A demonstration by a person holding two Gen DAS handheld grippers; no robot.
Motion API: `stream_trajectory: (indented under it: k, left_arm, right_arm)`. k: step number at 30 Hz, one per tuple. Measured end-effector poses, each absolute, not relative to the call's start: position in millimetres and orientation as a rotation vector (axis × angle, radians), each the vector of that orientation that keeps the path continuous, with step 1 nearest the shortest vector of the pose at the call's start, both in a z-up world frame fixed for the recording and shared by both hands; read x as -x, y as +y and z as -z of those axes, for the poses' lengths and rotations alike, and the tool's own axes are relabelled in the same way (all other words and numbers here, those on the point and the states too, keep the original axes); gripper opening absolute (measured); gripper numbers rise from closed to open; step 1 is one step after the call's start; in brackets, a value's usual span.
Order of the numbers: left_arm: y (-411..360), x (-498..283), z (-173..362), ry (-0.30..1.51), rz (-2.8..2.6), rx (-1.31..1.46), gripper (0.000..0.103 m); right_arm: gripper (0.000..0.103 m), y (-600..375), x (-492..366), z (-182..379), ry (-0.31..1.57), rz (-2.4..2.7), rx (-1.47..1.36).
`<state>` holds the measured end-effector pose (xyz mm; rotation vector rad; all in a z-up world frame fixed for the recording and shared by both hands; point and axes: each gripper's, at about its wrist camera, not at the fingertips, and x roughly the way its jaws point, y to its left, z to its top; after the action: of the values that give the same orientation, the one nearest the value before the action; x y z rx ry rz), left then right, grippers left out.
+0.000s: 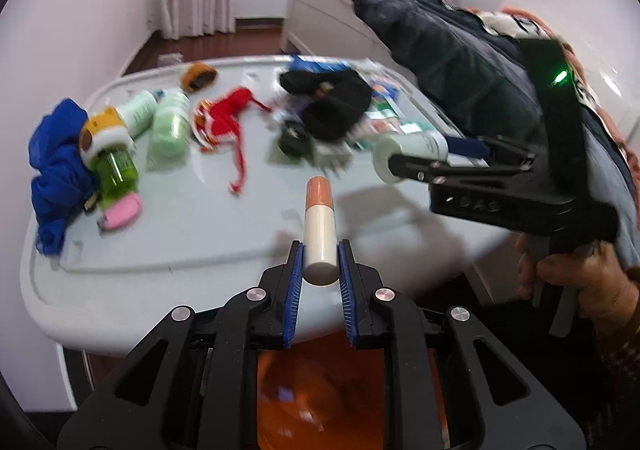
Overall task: Collect trash
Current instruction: 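Lower the tube and jar into the orange bucket while both tools open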
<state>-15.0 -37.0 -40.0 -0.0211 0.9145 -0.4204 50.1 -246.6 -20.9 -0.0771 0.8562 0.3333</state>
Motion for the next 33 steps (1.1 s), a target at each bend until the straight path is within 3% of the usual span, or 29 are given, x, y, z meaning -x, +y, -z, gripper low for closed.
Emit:
stream_trajectory:
  k: [12,13,15,16,17,25,28,31,33]
  left_arm:
    - [-17.3,95.3,94.9,1.29,0.489,-0.005,0.018]
    - [-15.3,95.6,97.0,1.299,0.477,0.005,0.021]
    - [-12.6,95.5,96.9,1.3,0.453,-0.001,0.042]
    - [-9.6,95.6,94.4,1.288,0.421,-0.01,0.059]
    - [-6.2,95.6,91.0,1.27,0.402,-0.007,0.065]
    - [2.4,51.0,51.1,1.119,0.399,0.086,0.065]
    - [-22.2,17.0,24.9,1.021,0.443,0.051,0.065]
    - [-55.6,-26.5,7.7,0.94,0.479,0.014,0.073]
    - [-73.7,-53.4,7.2,0.907,0.495,0.001,0.074]
  right_arm:
    - [0.069,-222.5,66.6,94.5,1.202,-0.537,0.094]
    - [0.069,-217.4,68.8,100.9,1.224,-0.547,0.114]
    - [0.072,-212.2,70.6,103.3,1.239,-0.557,0.151]
    - [0.079,-212.3,69.8,101.3,1.231,-0.549,0.157]
    - [0.082,-215.9,68.1,95.6,1.205,-0.527,0.149]
    - [0.084,-269.2,22.3,27.0,1.005,-0.395,-0.011]
    - [0.093,-288.1,-14.6,-20.9,0.848,-0.359,-0.079]
    - [0.094,-305.0,-43.6,-49.7,0.736,-0.301,-0.126]
    - [0.096,-317.2,-50.2,-54.5,0.681,-0.261,-0.15]
